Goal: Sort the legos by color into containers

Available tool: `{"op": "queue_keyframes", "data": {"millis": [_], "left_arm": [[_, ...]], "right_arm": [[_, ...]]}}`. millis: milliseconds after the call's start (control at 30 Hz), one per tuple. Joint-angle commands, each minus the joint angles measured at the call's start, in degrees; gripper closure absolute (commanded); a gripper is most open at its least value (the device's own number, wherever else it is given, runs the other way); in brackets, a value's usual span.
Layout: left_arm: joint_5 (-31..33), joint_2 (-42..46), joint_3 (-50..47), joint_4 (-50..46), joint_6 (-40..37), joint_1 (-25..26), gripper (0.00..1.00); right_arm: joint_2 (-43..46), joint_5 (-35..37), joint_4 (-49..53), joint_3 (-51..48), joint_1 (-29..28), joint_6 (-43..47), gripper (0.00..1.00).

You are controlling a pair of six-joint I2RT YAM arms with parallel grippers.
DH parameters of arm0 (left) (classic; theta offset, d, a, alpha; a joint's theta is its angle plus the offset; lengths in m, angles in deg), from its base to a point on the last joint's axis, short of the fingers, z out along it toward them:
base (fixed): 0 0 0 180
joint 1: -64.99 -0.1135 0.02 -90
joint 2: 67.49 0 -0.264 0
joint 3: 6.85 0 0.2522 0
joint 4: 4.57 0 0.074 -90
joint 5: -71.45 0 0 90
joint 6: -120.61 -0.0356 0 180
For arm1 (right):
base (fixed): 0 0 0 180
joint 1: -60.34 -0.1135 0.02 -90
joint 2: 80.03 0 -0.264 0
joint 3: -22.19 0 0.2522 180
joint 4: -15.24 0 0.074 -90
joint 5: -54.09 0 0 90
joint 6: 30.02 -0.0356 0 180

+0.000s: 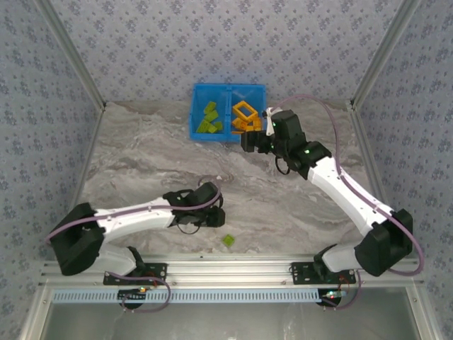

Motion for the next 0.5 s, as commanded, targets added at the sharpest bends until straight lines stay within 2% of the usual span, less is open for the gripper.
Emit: {"op": "queue_keyframes", "data": {"millis": [0, 167, 300, 467], "left_arm": [[7.19, 2.7, 10.23, -2.7, -8.48, -0.51, 0.69], [13.84, -7.68, 27.19, -3.39, -21.42, -5.55, 0.69], [12.13, -19.83, 41.83, -0.18, -28.78, -10.98, 0.68], [9.82, -38.38, 64.41, -2.01, -33.95, -16.07, 0.69]], "right_arm": [[6.72, 3.9, 0.21, -2.93, -1.42, -1.29, 0.04], [15.2, 9.57, 0.49, -10.97, -2.18, -2.91, 0.03], [21.36, 13.19, 3.38, -15.18, -2.08, -4.2, 0.02], [27.1, 14.41, 7.14, -18.44, -2.07, -5.64, 0.02]]}}
